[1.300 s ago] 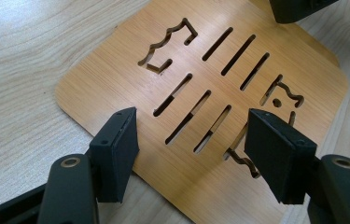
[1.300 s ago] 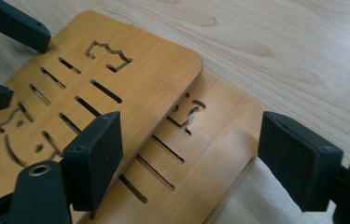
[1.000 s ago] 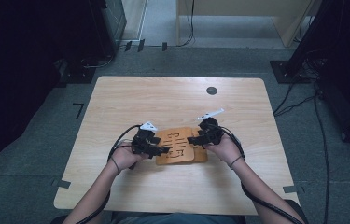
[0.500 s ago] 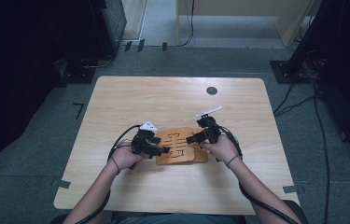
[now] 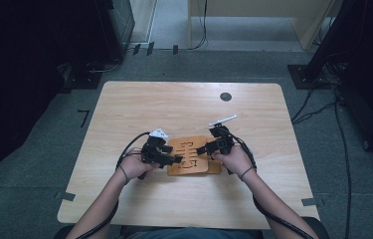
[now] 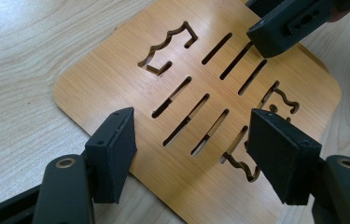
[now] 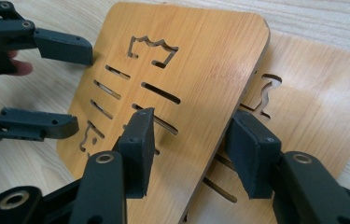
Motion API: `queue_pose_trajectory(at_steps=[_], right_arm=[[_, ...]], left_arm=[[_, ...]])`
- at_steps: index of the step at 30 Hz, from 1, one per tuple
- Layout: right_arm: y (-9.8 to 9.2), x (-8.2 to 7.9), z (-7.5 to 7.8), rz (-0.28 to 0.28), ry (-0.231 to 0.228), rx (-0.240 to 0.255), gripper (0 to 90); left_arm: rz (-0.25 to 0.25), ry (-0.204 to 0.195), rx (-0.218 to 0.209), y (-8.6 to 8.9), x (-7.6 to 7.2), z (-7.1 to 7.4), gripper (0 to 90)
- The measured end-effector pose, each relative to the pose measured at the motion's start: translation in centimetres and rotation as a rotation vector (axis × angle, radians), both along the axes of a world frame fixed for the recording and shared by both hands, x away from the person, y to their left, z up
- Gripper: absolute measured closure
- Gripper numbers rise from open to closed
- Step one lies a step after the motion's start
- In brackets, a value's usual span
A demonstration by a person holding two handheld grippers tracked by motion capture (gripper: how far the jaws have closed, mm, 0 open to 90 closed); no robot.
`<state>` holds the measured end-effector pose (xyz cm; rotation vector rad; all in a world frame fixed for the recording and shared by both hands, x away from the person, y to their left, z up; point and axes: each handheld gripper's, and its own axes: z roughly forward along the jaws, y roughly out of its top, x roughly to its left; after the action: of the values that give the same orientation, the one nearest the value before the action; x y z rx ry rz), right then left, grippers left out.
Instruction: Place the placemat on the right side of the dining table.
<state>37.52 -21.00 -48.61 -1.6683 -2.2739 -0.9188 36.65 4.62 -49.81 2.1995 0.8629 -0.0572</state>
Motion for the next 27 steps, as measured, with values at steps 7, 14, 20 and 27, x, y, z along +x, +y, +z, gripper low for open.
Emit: queue_pose_trajectory(at_steps=[7,14,20,27], right_arm=[[0.1,-0.1,0.3,0.002,-0.001,0.004,50.8],[0.1,-0.2,0.9,0.002,-0.001,0.018,50.5],[0.1,-0.5,1.7,-0.001,0.006,0.041,50.4],[0.2,-0.4,3.2,-0.006,0.026,0.107,50.5]], left_arm=[[-0.001,-0.003,0.002,-0.1,0.0,0.0,31.8],[0.008,0.001,-0.009,-0.1,0.0,0.0,31.7],[0.005,0.002,-0.014,0.1,0.1,0.1,31.8],[0.013,0.021,-0.039,0.4,0.2,0.1,31.7]])
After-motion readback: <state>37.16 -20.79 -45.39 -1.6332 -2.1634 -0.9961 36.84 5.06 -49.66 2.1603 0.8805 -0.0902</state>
